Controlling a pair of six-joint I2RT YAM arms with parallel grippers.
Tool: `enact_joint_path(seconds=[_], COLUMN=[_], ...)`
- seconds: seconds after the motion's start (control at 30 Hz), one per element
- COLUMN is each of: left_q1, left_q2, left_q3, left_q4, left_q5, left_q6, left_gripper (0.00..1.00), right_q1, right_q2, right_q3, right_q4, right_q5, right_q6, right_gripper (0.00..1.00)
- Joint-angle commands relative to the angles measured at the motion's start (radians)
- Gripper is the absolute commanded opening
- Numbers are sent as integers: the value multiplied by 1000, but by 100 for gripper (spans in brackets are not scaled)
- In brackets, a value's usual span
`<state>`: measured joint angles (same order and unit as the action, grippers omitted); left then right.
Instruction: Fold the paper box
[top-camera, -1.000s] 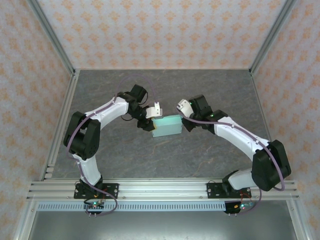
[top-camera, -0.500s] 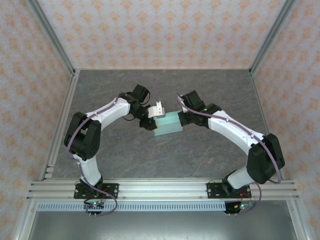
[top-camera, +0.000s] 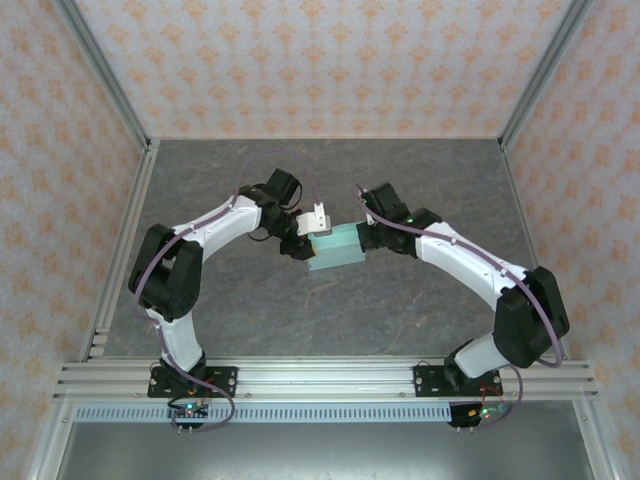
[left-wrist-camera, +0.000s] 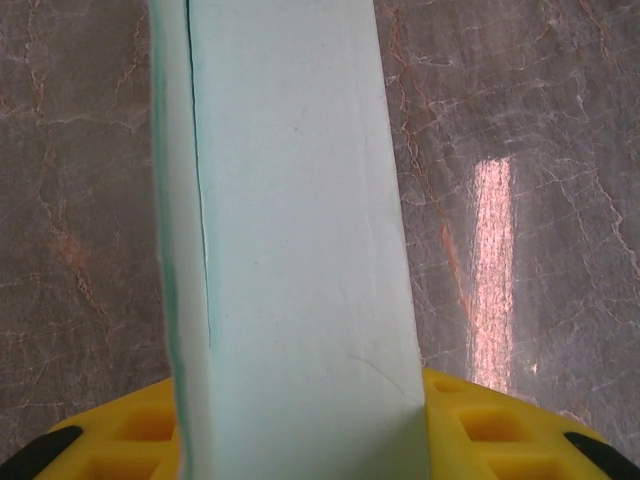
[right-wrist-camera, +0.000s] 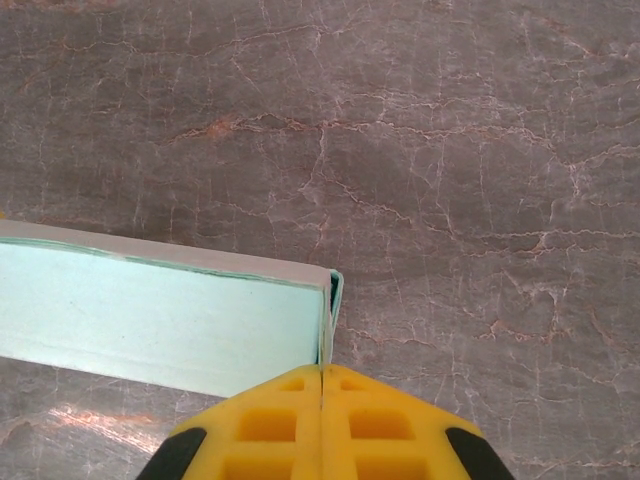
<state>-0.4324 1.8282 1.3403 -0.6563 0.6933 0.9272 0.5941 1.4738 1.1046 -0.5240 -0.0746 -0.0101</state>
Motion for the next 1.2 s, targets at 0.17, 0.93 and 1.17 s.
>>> enact_joint_path(seconds=[0.17,0.93,1.17], left_q1=[-5,-6,-5], left_q2=[9,14,17], left_q3=[16,25,26], left_q4=[-11,-12,-12], left_q5=[-80,-103,-104], left_q6=[-29,-45,-45], left_gripper=[26,26,26], right_q1=[10,12,17], right_q2=[-24,-65,-65], right_q3=[-47,-84,-61], right_q4=[45,60,58], right_q5=[0,30,-2], right_q6=[51,119,139], right_gripper=[0,0,0])
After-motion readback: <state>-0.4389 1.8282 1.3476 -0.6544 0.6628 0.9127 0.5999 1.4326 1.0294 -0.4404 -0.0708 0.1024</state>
